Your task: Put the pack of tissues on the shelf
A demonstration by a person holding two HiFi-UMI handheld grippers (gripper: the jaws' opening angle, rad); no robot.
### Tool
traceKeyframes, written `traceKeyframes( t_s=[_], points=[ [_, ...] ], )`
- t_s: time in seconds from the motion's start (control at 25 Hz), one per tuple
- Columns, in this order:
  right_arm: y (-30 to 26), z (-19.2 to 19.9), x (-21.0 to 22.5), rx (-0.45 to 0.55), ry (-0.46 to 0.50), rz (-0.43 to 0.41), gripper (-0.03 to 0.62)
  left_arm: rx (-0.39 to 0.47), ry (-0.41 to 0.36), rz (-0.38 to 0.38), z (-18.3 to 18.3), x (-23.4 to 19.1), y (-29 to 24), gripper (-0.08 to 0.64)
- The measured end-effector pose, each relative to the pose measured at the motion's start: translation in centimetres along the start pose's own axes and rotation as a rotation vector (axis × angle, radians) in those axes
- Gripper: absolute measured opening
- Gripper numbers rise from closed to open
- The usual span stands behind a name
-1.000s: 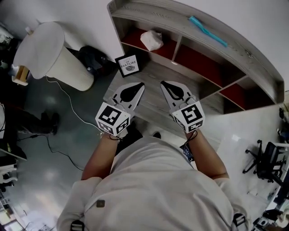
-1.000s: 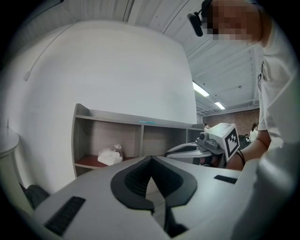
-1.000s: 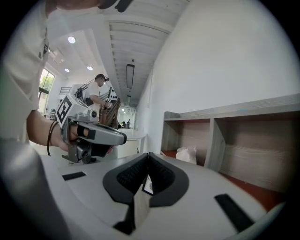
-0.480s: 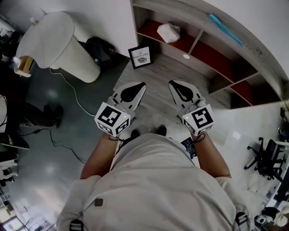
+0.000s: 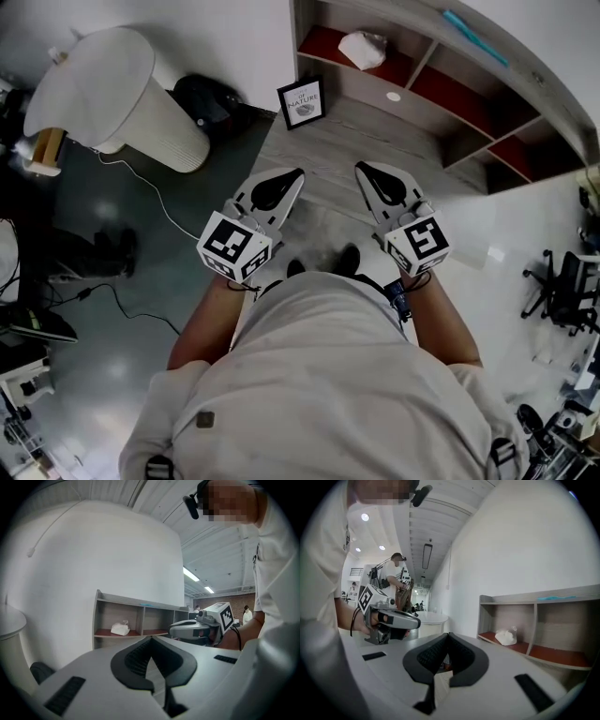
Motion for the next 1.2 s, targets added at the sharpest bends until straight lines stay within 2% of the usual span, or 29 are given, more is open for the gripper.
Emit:
traceKeyframes(
  t_s=[0.12,0.24,0.48,0.84,1.2],
  points=[
    [0.3,-0.3,-2.3,-0.033,-0.036,0.039,0.020,0.004,0.007,0.035,0.5,-0.2,1.5,0.015],
    [0.9,0.1,-3.8,-0.022,0.010,0.057,0.020,0.004,0.013,0.072,1.0,-0.3,2.6,0.015],
    [2.5,0.3,-6.2,-0.020,0.021,0.080,0.020,0.012,-0.019,0.130,1.3,1.1,4.1,0.015],
    [6.1,1.6,-6.6,-0.035,0.024,0.045,0.020,0.016,-0.032,0.126,1.2,4.4,4.2,0.015],
    [12.5,3.3,-5.3,-0.041,0.017,-0.003,0.020,-0.006,-0.023,0.106,2.0,11.1,2.2,0.015]
  ],
)
Point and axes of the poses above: the fingertips, and each gripper's own axes: y backward along the fingers, x to its right, z out of its underside, the point moved 8 cm from there along y, backward along the fingers, and after that the axes turned 1 degree about -z, right-handed, at the moved point
